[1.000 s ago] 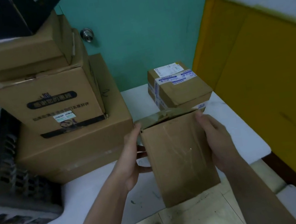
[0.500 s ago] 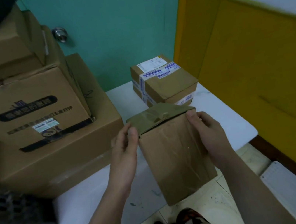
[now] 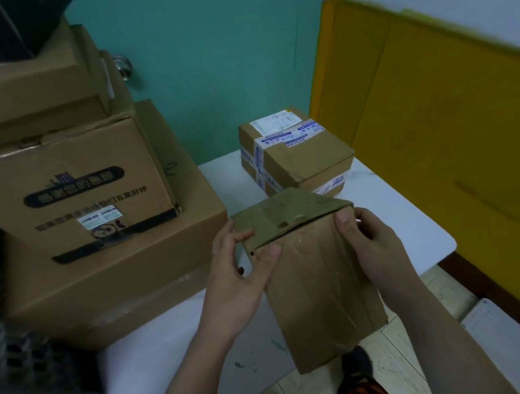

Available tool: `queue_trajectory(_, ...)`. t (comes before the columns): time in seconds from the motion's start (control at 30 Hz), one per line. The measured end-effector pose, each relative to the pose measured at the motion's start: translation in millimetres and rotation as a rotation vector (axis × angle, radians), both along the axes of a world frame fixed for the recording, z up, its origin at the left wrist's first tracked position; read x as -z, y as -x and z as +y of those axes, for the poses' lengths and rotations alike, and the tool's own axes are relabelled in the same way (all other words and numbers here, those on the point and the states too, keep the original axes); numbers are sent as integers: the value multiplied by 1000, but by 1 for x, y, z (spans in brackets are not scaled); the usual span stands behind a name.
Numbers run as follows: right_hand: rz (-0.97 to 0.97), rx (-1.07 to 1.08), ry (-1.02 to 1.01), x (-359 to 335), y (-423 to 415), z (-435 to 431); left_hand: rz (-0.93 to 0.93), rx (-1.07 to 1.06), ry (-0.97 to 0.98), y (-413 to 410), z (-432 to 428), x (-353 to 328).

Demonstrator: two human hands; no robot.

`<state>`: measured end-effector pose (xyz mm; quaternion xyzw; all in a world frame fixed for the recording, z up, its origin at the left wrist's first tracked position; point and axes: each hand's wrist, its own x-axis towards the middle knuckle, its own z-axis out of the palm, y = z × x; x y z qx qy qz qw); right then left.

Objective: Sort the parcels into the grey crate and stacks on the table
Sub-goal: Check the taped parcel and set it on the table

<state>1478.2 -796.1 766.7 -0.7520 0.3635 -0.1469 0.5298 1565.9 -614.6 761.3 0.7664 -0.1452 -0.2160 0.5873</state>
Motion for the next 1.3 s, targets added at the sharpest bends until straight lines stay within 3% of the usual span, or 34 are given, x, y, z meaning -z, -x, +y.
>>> queue_trajectory(0.1,20,-26,30,0,-1,2,21,7,3,-5,3,1)
queue_trajectory(0.6,63,-145,98,-9,7,7,-226,133,57,-4,-5,-16)
queue_trajectory(0.93,106,-159,131,-9,5,4,-721,40,98,0,-6,15)
queue_trajectory(1.07,106,-154,130,-11,3,5,-932,25,28,-3,-6,14)
queue_trajectory(1.3,96,-143,107,-13,3,4,-1123,89,-117,-10,-8,15)
